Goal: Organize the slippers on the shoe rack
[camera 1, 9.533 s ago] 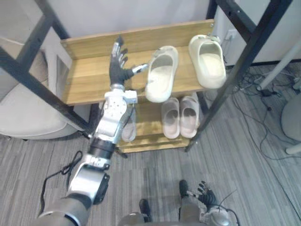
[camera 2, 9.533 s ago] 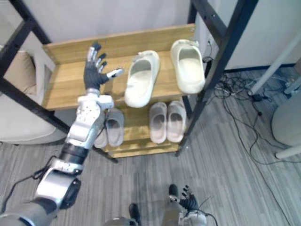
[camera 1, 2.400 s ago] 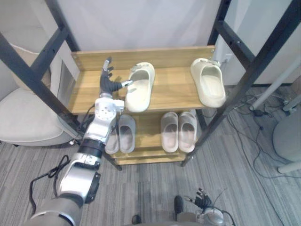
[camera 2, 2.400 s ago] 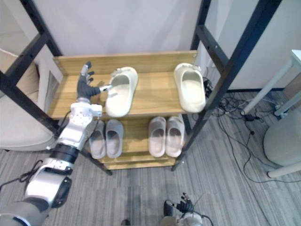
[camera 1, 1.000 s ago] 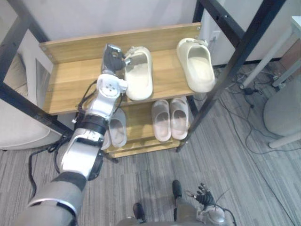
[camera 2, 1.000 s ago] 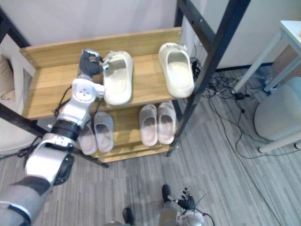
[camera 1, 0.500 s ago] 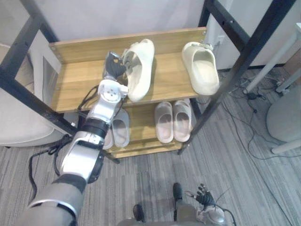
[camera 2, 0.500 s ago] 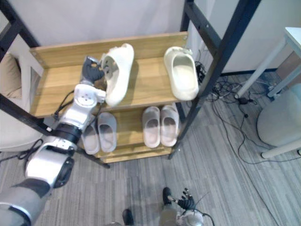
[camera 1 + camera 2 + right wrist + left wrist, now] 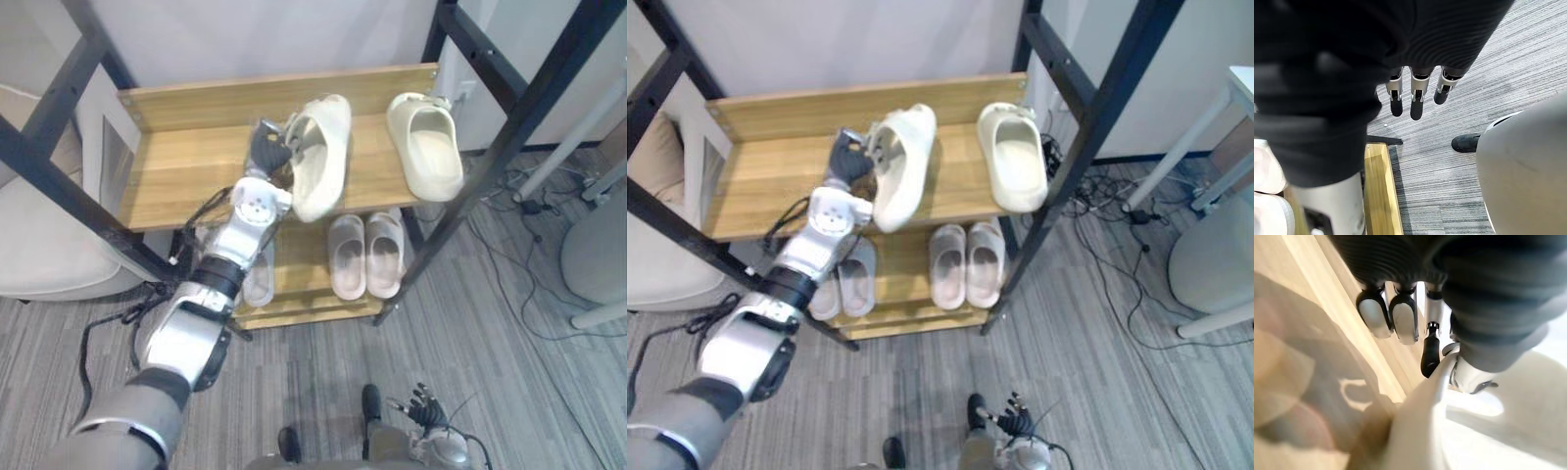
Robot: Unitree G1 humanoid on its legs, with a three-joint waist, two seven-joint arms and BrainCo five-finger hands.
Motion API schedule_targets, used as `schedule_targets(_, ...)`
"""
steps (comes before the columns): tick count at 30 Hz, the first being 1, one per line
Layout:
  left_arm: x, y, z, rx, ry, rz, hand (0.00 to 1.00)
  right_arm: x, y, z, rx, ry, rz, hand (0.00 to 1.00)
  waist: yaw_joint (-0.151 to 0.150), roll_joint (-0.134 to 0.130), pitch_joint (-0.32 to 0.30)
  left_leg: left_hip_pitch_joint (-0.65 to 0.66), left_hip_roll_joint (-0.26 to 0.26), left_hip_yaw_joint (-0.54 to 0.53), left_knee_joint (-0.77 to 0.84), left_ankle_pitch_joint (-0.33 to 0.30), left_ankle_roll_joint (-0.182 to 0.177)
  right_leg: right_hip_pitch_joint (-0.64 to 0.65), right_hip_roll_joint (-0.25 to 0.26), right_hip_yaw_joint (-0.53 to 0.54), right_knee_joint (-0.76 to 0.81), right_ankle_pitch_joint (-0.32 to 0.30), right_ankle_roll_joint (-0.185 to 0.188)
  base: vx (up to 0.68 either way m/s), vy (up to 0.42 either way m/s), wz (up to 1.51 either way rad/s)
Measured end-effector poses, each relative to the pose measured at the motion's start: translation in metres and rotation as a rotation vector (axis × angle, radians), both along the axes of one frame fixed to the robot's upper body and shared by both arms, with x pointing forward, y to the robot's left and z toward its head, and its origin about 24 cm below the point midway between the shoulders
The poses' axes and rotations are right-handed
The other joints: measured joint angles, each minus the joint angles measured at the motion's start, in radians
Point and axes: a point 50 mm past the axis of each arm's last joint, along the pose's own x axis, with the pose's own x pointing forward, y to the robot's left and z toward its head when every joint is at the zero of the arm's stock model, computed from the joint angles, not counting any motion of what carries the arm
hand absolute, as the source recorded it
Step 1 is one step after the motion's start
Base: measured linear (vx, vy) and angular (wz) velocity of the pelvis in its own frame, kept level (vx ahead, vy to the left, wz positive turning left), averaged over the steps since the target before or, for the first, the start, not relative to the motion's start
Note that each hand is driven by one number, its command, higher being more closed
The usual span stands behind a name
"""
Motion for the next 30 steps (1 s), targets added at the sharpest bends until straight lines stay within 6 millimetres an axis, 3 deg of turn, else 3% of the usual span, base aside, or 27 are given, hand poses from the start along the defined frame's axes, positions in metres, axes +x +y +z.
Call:
schedule_targets(11, -0.004, -0.045, 0.02, -0.002, -0.047, -0.12, 1.0, -0.001, -0.002, 0.0, 0.008, -0.005, -0.04, 0.0, 0.0, 0.0, -0.001, -0.014, -0.001, 0.036, 0.0, -0.002, 0.001, -0.032, -0.002, 0.038, 0.0, 0.008, 0.012, 0.0, -0.014, -0.09)
schedule_targets(12, -0.004, -0.048, 0.021, -0.005, -0.049, -0.126, 0.0, -0.001, -0.002, 0.0, 0.008, -0.005, -0.04, 0.0, 0.0, 0.0, -0.001, -0.014, -0.001, 0.041, 0.0, -0.002, 0.002, -0.036, -0.002, 0.045, 0.0, 0.009, 0.013, 0.0, -0.013, -0.08)
schedule_targets(19, 0.0, -0.045, 0.021, -0.005, -0.033, -0.107, 0.0, -0.003, -0.002, 0.0, 0.008, -0.004, -0.043, 0.0, -0.001, 0.0, -0.001, -0.016, -0.001, 0.048, 0.0, -0.003, 0.001, -0.041, -0.001, 0.051, 0.0, 0.01, 0.014, 0.0, -0.007, -0.03)
schedule_targets(27, 0.005, -0.026, 0.027, -0.096, -0.024, -0.046, 0.0, -0.003, -0.002, 0.0, 0.008, -0.007, -0.044, 0.0, -0.001, 0.0, -0.001, -0.021, -0.001, 0.056, 0.0, -0.004, 0.0, -0.05, 0.001, 0.059, 0.0, 0.011, 0.015, 0.0, -0.008, -0.03)
schedule_targets(28, 0.006, -0.025, 0.027, -0.103, -0.024, -0.041, 1.0, -0.003, -0.002, 0.0, 0.008, -0.007, -0.044, 0.0, -0.001, 0.0, -0.001, -0.021, -0.001, 0.056, 0.0, -0.004, 0.0, -0.051, 0.001, 0.059, 0.0, 0.011, 0.015, 0.0, 0.0, 0.0)
schedule_targets(30, 0.006, -0.021, 0.028, -0.121, -0.024, -0.03, 1.0, -0.003, -0.002, 0.0, 0.008, -0.007, -0.044, 0.0, -0.001, 0.0, -0.001, -0.021, -0.001, 0.056, 0.0, -0.004, 0.0, -0.051, 0.001, 0.059, 0.0, 0.011, 0.015, 0.0, 0.0, 0.0)
